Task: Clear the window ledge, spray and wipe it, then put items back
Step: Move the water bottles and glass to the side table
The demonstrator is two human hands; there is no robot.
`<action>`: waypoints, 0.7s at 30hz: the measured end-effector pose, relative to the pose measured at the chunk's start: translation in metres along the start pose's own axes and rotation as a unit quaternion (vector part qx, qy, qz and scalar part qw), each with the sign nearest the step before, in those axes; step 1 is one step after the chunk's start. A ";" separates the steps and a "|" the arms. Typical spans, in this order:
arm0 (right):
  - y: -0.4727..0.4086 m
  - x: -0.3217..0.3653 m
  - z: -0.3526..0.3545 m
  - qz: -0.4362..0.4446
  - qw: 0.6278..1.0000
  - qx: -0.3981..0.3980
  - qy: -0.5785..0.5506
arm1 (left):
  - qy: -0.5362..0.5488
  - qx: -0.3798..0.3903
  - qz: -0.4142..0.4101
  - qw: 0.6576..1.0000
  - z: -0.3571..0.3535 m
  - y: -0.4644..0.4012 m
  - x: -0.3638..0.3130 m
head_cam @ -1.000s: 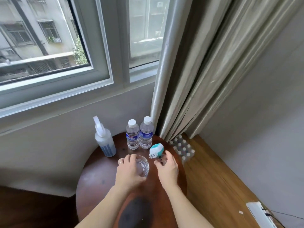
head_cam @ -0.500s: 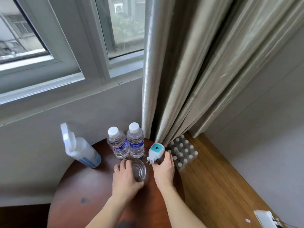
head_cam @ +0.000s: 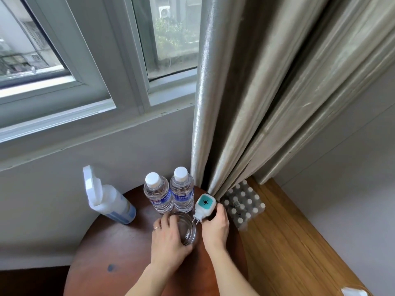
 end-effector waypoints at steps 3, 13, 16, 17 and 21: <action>0.000 -0.003 -0.002 -0.006 1.000 -0.009 0.006 | -0.004 0.031 0.010 0.999 -0.004 0.000 0.002; 0.011 0.001 0.004 -0.030 0.996 0.059 0.052 | 0.045 0.054 0.019 0.997 0.012 0.008 0.004; 0.022 0.008 0.013 -0.035 0.995 0.070 0.067 | 0.027 0.056 0.017 0.998 0.026 0.014 0.001; 0.026 0.012 0.017 -0.034 0.995 0.068 0.070 | 0.022 0.055 0.015 0.998 0.033 0.016 0.001; 0.047 0.041 0.035 0.001 0.989 0.060 0.136 | 0.008 0.051 0.007 0.999 0.066 0.028 0.004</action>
Point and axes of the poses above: each hand's wrist, its own y-axis away from the middle knuckle, its own z-axis out of the back of the hand, x = y × z, the point moved 10 cm from there along -y, towards the middle knuckle, and after that the axes turned 1 degree about z, right-handed, at the moved point
